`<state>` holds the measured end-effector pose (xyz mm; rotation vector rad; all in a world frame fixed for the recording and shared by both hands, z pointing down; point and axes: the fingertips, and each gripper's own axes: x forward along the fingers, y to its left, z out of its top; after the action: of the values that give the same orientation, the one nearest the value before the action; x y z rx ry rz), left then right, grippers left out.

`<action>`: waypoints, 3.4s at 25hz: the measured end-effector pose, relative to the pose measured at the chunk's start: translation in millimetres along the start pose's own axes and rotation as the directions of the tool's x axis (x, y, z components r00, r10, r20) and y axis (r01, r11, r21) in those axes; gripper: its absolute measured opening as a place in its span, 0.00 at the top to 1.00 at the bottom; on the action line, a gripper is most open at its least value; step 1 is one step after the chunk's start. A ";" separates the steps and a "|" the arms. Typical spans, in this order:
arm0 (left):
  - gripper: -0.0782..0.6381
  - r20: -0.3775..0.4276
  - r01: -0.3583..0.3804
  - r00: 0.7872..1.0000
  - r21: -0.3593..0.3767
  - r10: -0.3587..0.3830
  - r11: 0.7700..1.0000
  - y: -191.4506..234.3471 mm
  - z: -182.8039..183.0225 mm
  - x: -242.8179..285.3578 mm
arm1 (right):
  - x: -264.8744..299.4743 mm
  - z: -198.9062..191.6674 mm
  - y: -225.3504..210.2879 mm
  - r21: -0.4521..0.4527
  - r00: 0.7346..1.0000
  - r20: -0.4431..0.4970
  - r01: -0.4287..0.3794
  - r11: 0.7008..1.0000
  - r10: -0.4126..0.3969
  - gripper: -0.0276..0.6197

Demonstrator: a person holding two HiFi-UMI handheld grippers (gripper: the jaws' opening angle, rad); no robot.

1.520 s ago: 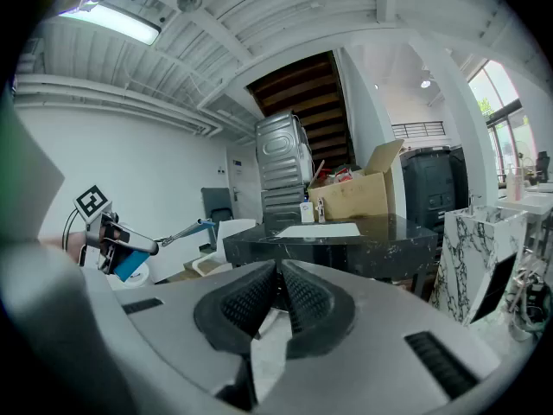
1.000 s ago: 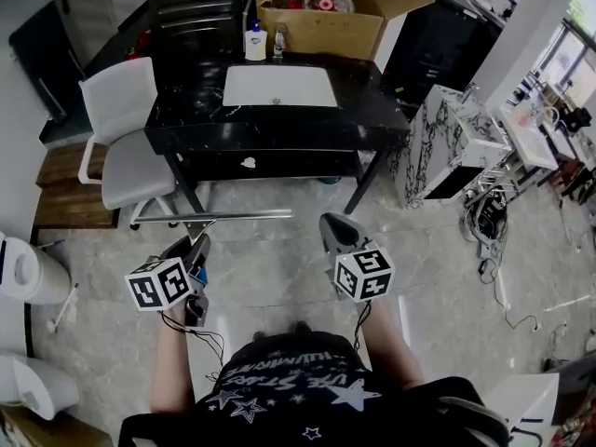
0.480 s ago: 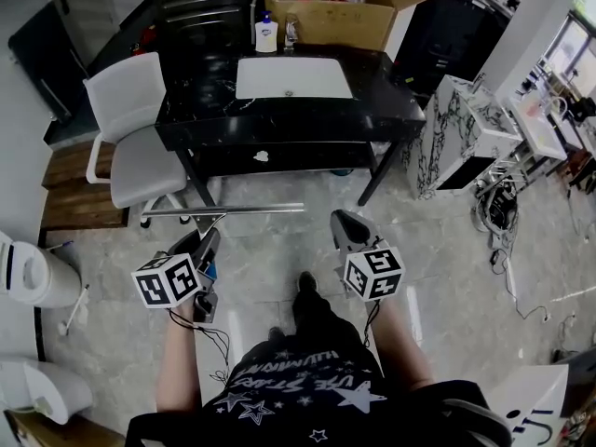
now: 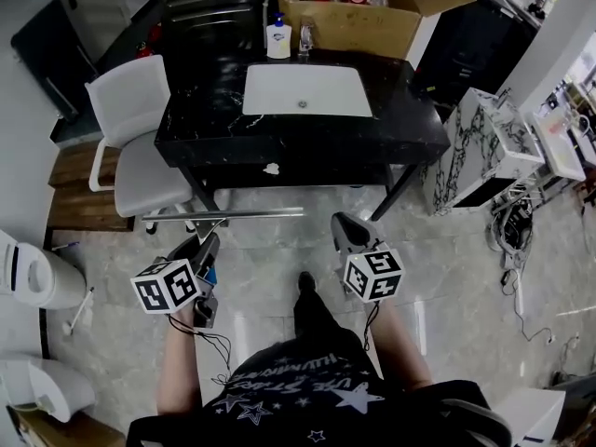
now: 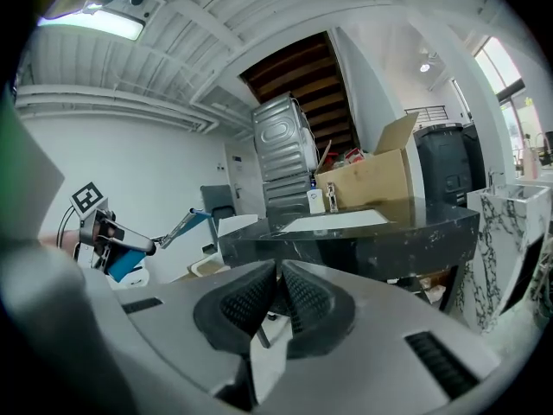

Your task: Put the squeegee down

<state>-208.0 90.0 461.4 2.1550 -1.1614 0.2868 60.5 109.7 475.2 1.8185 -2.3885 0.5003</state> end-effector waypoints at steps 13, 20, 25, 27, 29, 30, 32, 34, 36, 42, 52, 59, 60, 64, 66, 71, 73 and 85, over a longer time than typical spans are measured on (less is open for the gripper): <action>0.69 0.026 -0.060 0.998 0.006 0.060 0.998 -2.8 107.9 154.1 | 150.6 74.5 -128.5 0.011 0.998 0.012 -0.057 0.998 0.056 0.87; 0.69 0.047 -0.086 0.995 -0.002 0.086 0.996 -8.7 139.3 207.2 | 196.4 98.7 -172.5 -0.003 0.995 0.014 -0.100 0.995 0.100 0.87; 0.69 0.049 -0.094 0.994 -0.005 0.094 0.996 -10.2 149.6 221.8 | 215.2 108.4 -182.3 -0.010 0.993 0.013 -0.121 0.993 0.121 0.87; 0.69 0.048 -0.103 0.994 0.000 0.103 0.995 -6.6 154.7 224.7 | 223.4 109.2 -181.1 -0.011 0.991 0.005 -0.131 0.991 0.131 0.87; 0.69 0.047 -0.110 0.993 0.002 0.110 0.994 -0.4 161.1 228.6 | 232.1 109.1 -179.5 -0.007 0.991 -0.002 -0.134 0.991 0.134 0.87; 0.69 0.046 -0.112 0.993 0.003 0.112 0.994 3.9 164.7 231.2 | 236.7 109.1 -178.5 -0.005 0.991 -0.005 -0.134 0.991 0.134 0.87; 0.69 0.043 -0.115 0.992 0.007 0.115 0.993 14.8 172.7 238.3 | 247.3 110.3 -176.7 -0.005 0.991 -0.008 -0.132 0.991 0.132 0.87; 0.69 0.037 -0.116 0.993 0.009 0.116 0.993 27.3 181.7 248.1 | 258.3 113.7 -176.8 -0.007 0.992 -0.006 -0.123 0.992 0.123 0.87; 0.69 0.033 -0.111 0.993 0.013 0.111 0.994 38.5 192.5 259.2 | 269.8 119.0 -179.2 -0.009 0.994 -0.003 -0.109 0.994 0.109 0.87; 0.69 0.010 -0.089 0.996 0.022 0.089 0.996 72.2 229.2 297.5 | 319.4 137.6 -183.3 -0.011 0.997 -0.001 -0.071 0.997 0.071 0.87; 0.69 -0.038 -0.104 0.994 0.043 0.105 0.994 150.0 292.3 350.4 | 411.6 156.9 -171.8 0.004 0.999 -0.018 -0.036 0.999 0.036 0.87; 0.69 -0.110 -0.090 0.989 0.071 0.097 0.993 190.0 311.8 384.5 | 448.7 163.9 -173.0 0.017 1.000 -0.027 0.016 1.000 -0.016 0.87; 0.69 -0.120 -0.088 0.988 0.067 0.096 0.994 194.4 313.3 389.1 | 453.0 164.1 -173.2 0.018 0.999 -0.029 0.023 1.000 -0.022 0.87; 0.69 -0.167 -0.097 0.980 0.053 0.105 0.994 211.6 314.5 407.7 | 469.0 164.4 -174.1 0.032 0.998 -0.033 0.047 0.998 -0.046 0.87; 0.69 -0.192 -0.102 0.975 0.044 0.109 0.994 219.6 313.5 415.8 | 476.3 163.5 -173.6 0.036 0.998 -0.036 0.055 0.998 -0.054 0.87; 0.69 -0.235 -0.120 0.965 0.003 0.117 0.993 233.9 313.7 428.7 | 488.1 162.2 -173.1 0.045 0.996 -0.044 0.074 0.996 -0.072 0.87; 0.69 -0.252 -0.132 0.959 -0.003 0.127 0.991 238.8 313.3 432.5 | 491.7 161.9 -173.2 0.046 0.996 -0.046 0.078 0.996 -0.076 0.87; 0.69 -0.312 -0.165 0.938 -0.007 0.155 0.986 250.5 308.7 447.8 | 503.1 159.3 -174.6 0.054 0.995 -0.056 0.085 0.995 -0.082 0.87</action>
<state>-185.1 -501.2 554.0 1.9031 -1.1483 0.6496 103.3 -444.0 497.3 1.8932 -2.2752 0.6049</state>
